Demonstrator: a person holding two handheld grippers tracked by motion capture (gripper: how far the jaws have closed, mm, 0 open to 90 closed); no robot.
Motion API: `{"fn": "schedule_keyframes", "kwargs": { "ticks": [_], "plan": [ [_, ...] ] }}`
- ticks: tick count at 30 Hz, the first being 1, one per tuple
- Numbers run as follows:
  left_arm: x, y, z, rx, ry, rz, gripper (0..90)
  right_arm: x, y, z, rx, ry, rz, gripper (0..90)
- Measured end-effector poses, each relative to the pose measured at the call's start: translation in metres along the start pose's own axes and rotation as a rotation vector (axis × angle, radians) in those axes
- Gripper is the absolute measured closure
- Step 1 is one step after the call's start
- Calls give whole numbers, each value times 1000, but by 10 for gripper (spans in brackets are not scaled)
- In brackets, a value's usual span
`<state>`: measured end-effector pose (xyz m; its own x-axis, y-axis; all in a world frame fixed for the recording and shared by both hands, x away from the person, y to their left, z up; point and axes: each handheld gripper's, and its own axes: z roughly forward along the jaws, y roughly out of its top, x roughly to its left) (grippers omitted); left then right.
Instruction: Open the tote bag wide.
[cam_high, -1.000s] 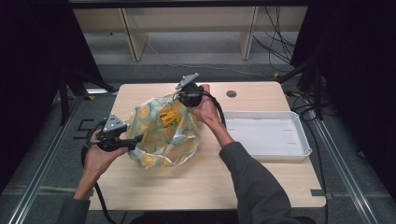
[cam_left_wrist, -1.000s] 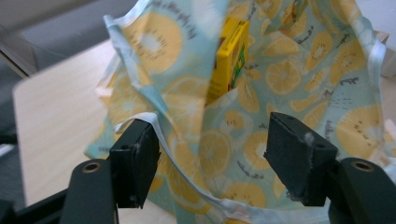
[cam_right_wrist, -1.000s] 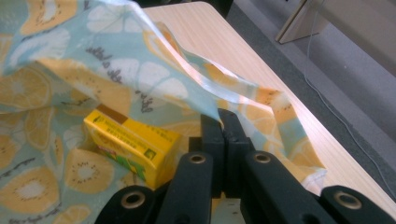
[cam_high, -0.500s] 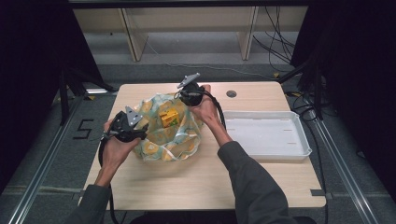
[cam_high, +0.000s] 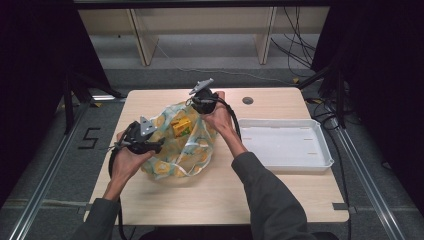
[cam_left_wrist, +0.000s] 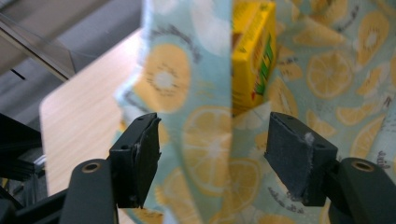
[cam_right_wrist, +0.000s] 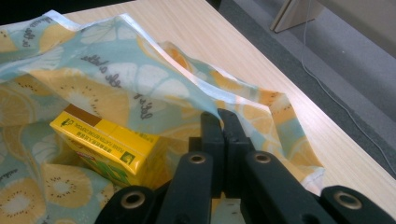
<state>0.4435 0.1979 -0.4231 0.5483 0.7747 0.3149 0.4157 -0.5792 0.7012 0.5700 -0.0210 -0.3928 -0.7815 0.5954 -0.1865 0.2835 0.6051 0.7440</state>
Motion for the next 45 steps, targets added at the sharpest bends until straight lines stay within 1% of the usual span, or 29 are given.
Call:
{"fn": "schedule_keyframes", "kwargs": {
  "ticks": [1, 2, 3, 4, 5, 6, 7, 8, 9, 11, 13, 15, 17, 20, 21, 23, 27, 28, 29, 30, 31, 32, 35, 38, 39, 40, 41, 43, 45],
  "plan": [
    [-1, 0, 4, 18, 17, -2, 350, -1, 0, 0, 5, 7, -9, 900],
    [0, -1, 8, 32, 31, 14, 396, -1, 0, 0, 5, 7, -6, 900],
    [3, -1, 12, 44, 45, 28, 472, -1, 0, 0, 8, 9, -7, 900],
    [4, -3, 15, 42, 48, 12, 554, -1, 0, -1, 15, 12, -6, 900],
    [8, -3, 17, 32, 32, 14, 640, -2, 0, 0, 9, 10, -12, 900],
    [10, -4, 18, 17, 24, -12, 709, -2, 0, 0, 9, 7, -13, 900],
    [13, -4, 18, 8, 38, -5, 770, -2, 0, 0, 9, 9, -9, 900],
    [16, -4, 18, 1, 46, -2, 815, -1, -1, 1, 7, 5, 12, 900],
    [20, -4, 18, -16, 57, -8, 840, -1, -1, 2, 1, -1, 3, 900],
    [29, -4, 20, -31, 38, -53, 871, -3, -2, 3, 3, 1, 10, 900],
    [34, -4, 25, -29, 19, -78, 881, -4, -4, 7, 2, -11, 19, 900],
    [38, -4, 31, -18, 16, -83, 883, -5, -7, 11, 17, -19, 18, 900],
    [40, -6, 38, 1, 16, -143, 885, -5, -9, 15, 28, -28, 13, 900],
    [43, -8, 48, 7, 9, -179, 883, -4, -12, 21, 45, -37, 38, 900],
    [43, -8, 52, 13, 4, -184, 882, -4, -13, 21, 67, -27, 32, 900],
    [42, -8, 57, 25, 3, -181, 876, -5, -15, 25, 69, -52, 48, 900],
    [39, -10, 66, 46, -6, -186, 870, -9, -23, 31, 127, -64, 48, 900],
    [38, -10, 67, 49, -8, -189, 869, -7, -26, 33, 135, -69, 64, 900],
    [38, -11, 68, 49, -13, -193, 869, -6, -29, 37, 131, -68, 68, 900],
    [37, -12, 69, 53, -14, -195, 869, -7, -31, 37, 164, -53, 58, 900],
    [36, -13, 69, 55, -22, -199, 868, -5, -34, 40, 162, -61, 62, 900],
    [35, -14, 70, 54, -26, -201, 867, -4, -36, 40, 195, -44, 66, 900],
    [32, -17, 70, 59, -35, -216, 851, -2, -45, 45, 225, -30, 96, 895],
    [30, -20, 69, 55, -45, -214, 837, -1, -49, 44, 222, -16, 135, 797],
    [30, -20, 68, 61, -46, -216, 828, 0, -49, 42, 234, -5, 151, 732],
    [31, -21, 67, 56, -52, -219, 816, -1, -50, 42, 222, -10, 142, 689],
    [31, -21, 66, 52, -52, -227, 803, 1, -49, 37, 217, -11, 166, 704],
    [31, -21, 63, 46, -48, -229, 778, 0, -50, 32, 181, 0, 122, 817],
    [31, -21, 61, 40, -49, -235, 754, 1, -50, 30, 205, 8, 126, 900]
  ]
}}
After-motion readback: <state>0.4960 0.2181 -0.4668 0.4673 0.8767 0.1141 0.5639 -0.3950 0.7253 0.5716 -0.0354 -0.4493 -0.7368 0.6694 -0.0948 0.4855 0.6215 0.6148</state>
